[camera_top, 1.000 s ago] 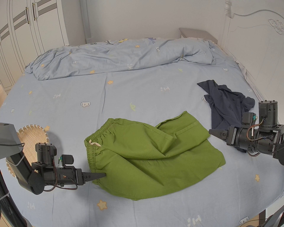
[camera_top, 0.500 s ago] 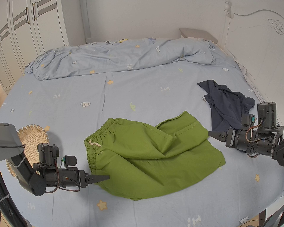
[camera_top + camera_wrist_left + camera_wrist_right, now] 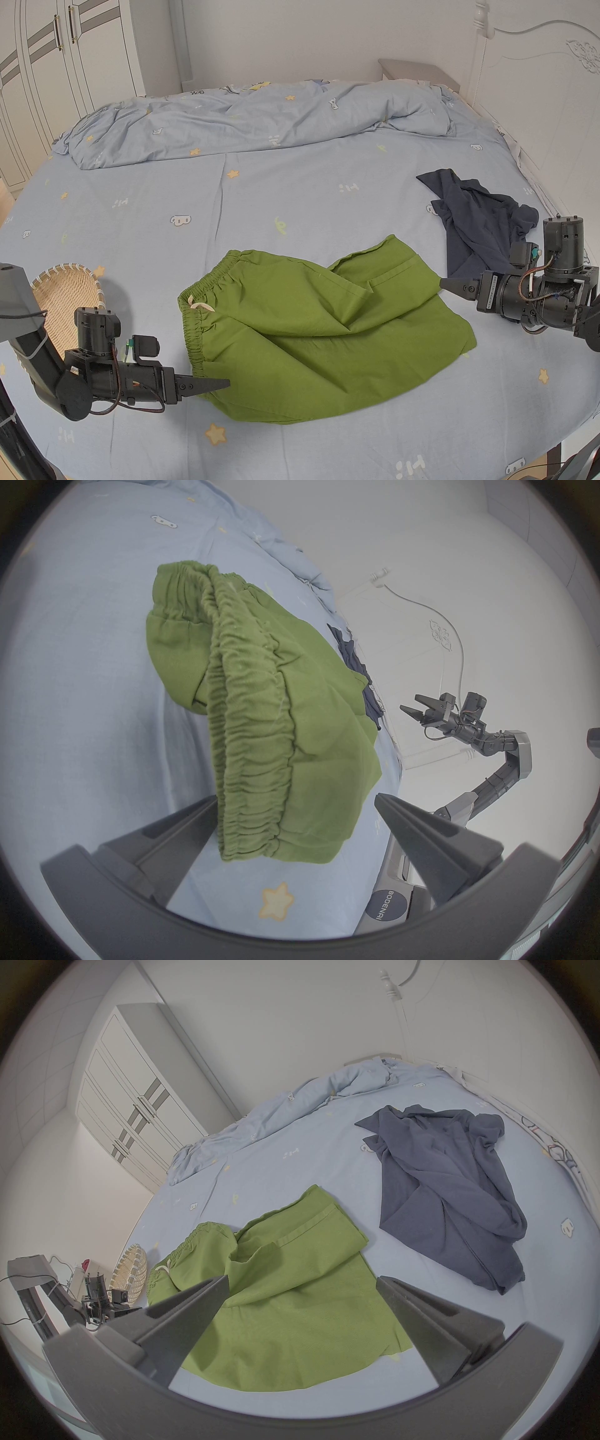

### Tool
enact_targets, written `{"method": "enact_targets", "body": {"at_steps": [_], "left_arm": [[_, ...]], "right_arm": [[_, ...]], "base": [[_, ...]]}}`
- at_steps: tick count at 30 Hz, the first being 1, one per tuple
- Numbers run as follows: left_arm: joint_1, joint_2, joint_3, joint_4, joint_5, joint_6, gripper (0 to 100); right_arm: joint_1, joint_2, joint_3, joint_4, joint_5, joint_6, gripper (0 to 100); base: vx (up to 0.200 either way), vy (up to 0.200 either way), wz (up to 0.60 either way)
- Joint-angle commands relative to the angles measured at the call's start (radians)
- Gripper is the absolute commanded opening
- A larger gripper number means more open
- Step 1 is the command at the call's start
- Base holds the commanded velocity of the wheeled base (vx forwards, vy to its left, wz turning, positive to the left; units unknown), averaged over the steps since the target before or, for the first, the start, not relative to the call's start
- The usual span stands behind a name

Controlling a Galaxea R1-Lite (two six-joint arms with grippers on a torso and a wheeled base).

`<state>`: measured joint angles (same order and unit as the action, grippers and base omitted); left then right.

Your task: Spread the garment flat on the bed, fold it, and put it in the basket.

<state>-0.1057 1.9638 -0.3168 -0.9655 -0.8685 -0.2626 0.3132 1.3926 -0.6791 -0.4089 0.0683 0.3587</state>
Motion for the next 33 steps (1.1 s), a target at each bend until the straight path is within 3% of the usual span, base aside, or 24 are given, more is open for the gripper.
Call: {"method": "enact_targets", "body": {"at_steps": [1, 17, 18, 29, 33], "left_arm": [[0.001, -0.043, 0.021, -0.001, -0.001, 0.0, 100], [0.011, -0.085, 0.048, -0.001, -0.001, 0.0, 100], [0.017, -0.086, 0.048, -0.001, -0.001, 0.0, 0], [0.028, -0.086, 0.048, -0.001, 0.0, 0.0, 0], [0.075, -0.114, 0.081, -0.001, -0.001, 0.0, 0]], "right_arm": [[-0.002, 0.002, 0.0, -0.001, 0.001, 0.0, 100], [-0.002, 0.0, 0.001, -0.001, -0.001, 0.0, 100], [-0.003, 0.0, 0.003, -0.001, -0.001, 0.0, 100], [-0.003, 0.0, 0.003, -0.001, -0.001, 0.0, 100], [-0.005, -0.001, 0.003, 0.001, -0.002, 0.002, 100]], "base": [[0.0, 0.0, 0.0], [0.0, 0.0, 0.0], [0.0, 0.0, 0.0], [0.0, 0.0, 0.0], [0.0, 0.0, 0.0]]}}
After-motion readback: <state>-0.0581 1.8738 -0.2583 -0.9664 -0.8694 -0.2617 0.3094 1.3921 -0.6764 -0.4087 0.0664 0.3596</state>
